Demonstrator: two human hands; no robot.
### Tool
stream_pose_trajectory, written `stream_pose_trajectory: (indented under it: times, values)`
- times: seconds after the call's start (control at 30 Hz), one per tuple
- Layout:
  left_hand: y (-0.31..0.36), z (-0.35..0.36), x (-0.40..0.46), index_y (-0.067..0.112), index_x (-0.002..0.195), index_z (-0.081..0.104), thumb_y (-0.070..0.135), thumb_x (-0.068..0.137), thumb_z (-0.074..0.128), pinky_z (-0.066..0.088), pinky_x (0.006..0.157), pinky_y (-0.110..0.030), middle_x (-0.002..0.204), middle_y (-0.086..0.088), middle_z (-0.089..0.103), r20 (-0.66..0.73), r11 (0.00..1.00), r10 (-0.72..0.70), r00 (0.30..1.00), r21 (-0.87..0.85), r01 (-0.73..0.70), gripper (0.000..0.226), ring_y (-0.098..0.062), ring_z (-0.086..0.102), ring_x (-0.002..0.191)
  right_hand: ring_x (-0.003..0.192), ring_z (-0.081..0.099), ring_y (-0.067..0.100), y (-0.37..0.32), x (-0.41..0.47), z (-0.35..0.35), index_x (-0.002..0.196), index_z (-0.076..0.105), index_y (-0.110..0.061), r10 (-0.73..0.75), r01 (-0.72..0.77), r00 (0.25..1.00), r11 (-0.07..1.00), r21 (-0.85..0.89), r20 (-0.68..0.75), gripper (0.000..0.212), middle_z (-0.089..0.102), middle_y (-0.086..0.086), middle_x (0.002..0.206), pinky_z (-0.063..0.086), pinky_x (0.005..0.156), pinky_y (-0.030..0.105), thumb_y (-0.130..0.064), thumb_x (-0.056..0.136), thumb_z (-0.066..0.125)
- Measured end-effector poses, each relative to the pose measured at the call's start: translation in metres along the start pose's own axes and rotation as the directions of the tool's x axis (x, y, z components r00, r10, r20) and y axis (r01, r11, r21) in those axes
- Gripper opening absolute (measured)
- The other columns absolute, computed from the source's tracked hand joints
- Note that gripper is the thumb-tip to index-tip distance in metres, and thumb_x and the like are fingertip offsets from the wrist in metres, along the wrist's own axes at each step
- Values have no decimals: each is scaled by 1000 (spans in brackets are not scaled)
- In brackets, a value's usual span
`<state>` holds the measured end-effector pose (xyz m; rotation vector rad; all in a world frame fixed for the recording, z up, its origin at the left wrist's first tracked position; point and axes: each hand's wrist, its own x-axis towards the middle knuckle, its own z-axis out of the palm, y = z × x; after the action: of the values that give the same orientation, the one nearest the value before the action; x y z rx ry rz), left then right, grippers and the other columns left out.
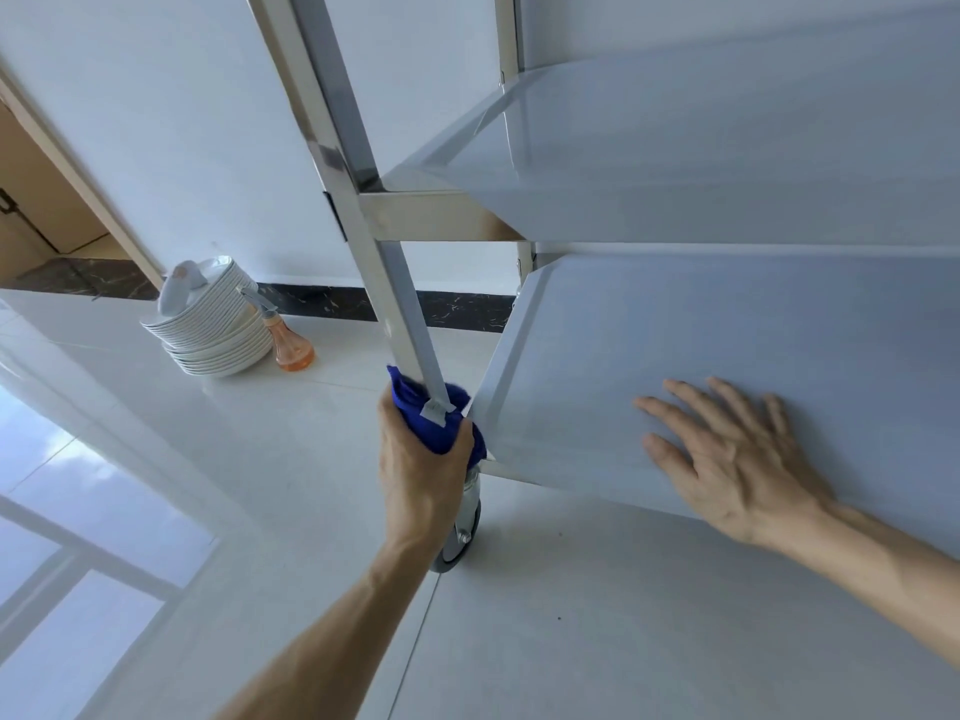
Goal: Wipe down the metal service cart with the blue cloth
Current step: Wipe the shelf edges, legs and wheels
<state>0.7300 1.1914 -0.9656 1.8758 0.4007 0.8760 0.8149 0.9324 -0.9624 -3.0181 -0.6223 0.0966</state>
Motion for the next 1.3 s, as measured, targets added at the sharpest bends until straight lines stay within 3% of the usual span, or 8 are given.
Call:
stream_pose_trajectory:
  times: [0.07, 0.3, 0.47, 0.57, 0.73, 0.97, 1.13, 1.3]
  values:
    - [-4, -3, 0, 57, 101, 42, 12, 76, 73, 51, 56, -12, 100, 21, 67, 22, 998, -42, 999, 47, 41, 60, -2, 66, 81, 153, 5, 22, 0, -1, 0, 150, 15, -53, -2, 2, 1000, 1000, 17, -2, 56, 8, -18, 165, 10, 120, 56, -64, 95, 14]
    - [14, -46, -21, 47, 122, 39, 43, 72, 80, 53, 71, -36, 112, 18, 58, 71, 919, -64, 995, 392, 31, 65, -7, 57, 90, 153, 3, 16, 9, 8, -6, 147, 21, -57, -28, 18, 997, 989, 149, 67, 54, 10, -23, 163, 5, 120, 53, -69, 93, 21]
    - [54, -32, -40, 56, 120, 36, 56, 70, 74, 52, 72, -26, 104, 35, 57, 293, 910, 71, 953, 372, -182, 63, 9, 57, 93, 142, 39, 14, 30, 15, -27, 139, 51, -31, -28, 32, 999, 932, 361, -19, 41, 46, -10, 151, 27, 112, 31, -44, 102, 43]
    - [83, 8, -35, 53, 125, 34, 61, 72, 71, 49, 69, -22, 110, 27, 57, 495, 854, 195, 847, 340, -395, 65, 0, 56, 88, 128, 54, 18, 53, 10, -41, 130, 59, -18, 61, -4, 994, 839, 544, -86, 30, 60, 0, 138, 35, 96, 22, -25, 102, 49]
    - [117, 91, -28, 43, 131, 35, 56, 74, 71, 50, 68, -33, 111, 14, 57, 703, 724, 286, 651, 287, -627, 69, -14, 59, 88, 125, 55, 19, 107, -7, -53, 127, 59, -17, 215, -117, 970, 817, 565, -111, 30, 60, 1, 135, 37, 95, 25, -13, 102, 43]
    - [125, 173, -37, 35, 146, 26, 60, 76, 71, 49, 86, -39, 128, 3, 53, 898, 655, 117, 424, 252, -713, 87, -26, 55, 107, 120, 57, 25, 170, -37, -50, 124, 61, -13, 361, -238, 923, 806, 542, -131, 27, 62, 8, 131, 40, 93, 26, -12, 102, 45]
    - [113, 157, -21, 44, 148, 18, 84, 57, 65, 34, 99, -32, 144, 11, 46, 892, 773, 69, 447, 236, -590, 110, -17, 47, 126, 125, 55, 21, 167, -41, -52, 123, 61, -14, 268, -144, 948, 840, 524, -170, 27, 61, 4, 131, 39, 103, 29, -27, 100, 53]
    - [95, 110, 1, 39, 149, 26, 94, 57, 44, 45, 102, -37, 143, 15, 46, 828, 830, 39, 559, 285, -479, 109, -10, 49, 125, 128, 48, 13, 106, -25, -74, 126, 60, -24, -58, 192, 952, 879, 437, -302, 41, 58, -8, 133, 32, 109, 24, -50, 95, 55]
